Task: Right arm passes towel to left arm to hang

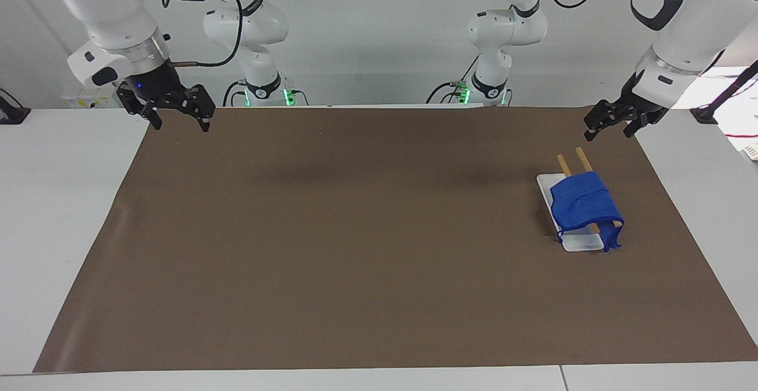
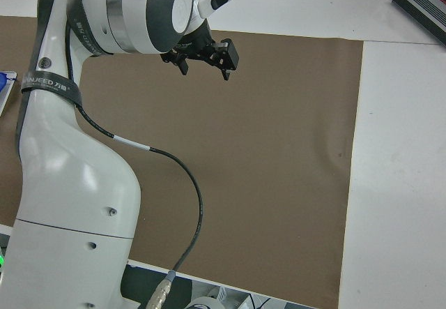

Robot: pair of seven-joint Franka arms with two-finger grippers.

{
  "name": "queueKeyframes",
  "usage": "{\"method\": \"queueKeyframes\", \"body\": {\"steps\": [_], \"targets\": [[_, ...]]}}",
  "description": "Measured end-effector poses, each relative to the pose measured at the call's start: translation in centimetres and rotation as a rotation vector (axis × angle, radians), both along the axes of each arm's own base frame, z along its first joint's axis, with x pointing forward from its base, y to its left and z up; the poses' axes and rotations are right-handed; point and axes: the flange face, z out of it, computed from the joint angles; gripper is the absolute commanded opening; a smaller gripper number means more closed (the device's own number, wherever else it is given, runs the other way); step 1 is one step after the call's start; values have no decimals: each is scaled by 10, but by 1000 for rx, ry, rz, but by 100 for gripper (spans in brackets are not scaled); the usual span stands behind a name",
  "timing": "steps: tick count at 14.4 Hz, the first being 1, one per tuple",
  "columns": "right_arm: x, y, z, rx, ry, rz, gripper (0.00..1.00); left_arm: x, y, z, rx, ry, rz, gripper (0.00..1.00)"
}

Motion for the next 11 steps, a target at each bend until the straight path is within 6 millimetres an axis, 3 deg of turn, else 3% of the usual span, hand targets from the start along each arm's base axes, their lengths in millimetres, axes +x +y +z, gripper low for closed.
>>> {"method": "queueKeyframes", "body": {"steps": [11], "targets": [[0, 0, 0, 0, 2, 0, 100, 1, 3, 0, 1, -8, 4, 100]]}}
